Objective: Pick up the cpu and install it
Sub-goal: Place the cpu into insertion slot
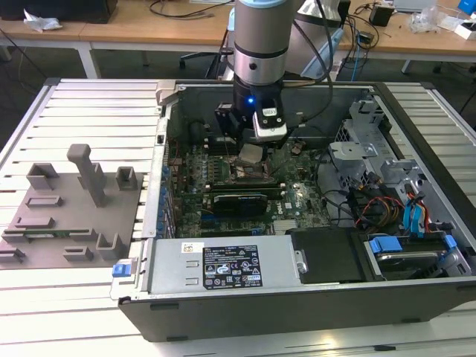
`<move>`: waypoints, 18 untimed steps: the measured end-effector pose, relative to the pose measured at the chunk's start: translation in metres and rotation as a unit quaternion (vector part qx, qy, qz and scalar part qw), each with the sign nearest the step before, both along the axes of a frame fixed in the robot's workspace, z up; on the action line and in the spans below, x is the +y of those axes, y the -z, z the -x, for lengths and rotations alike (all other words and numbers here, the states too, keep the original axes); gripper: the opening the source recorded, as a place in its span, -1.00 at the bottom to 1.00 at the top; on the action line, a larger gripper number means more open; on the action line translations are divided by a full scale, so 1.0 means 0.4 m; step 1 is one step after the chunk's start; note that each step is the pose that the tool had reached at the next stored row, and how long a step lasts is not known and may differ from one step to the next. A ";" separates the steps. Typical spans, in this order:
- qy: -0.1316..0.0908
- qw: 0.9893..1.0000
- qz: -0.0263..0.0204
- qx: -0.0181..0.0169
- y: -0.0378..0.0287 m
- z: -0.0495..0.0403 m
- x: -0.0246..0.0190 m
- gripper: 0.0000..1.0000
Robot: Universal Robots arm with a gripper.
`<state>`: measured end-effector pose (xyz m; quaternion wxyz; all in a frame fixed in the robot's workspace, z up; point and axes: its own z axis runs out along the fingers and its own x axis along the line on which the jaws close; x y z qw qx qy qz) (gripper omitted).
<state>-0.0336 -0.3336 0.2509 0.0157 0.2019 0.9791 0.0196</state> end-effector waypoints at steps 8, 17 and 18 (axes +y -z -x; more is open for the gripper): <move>0.090 0.996 0.000 0.000 0.002 0.000 0.000 0.09; 0.193 0.981 0.000 0.000 0.005 0.000 0.000 0.09; 0.204 0.979 0.000 0.000 0.005 0.000 0.000 0.09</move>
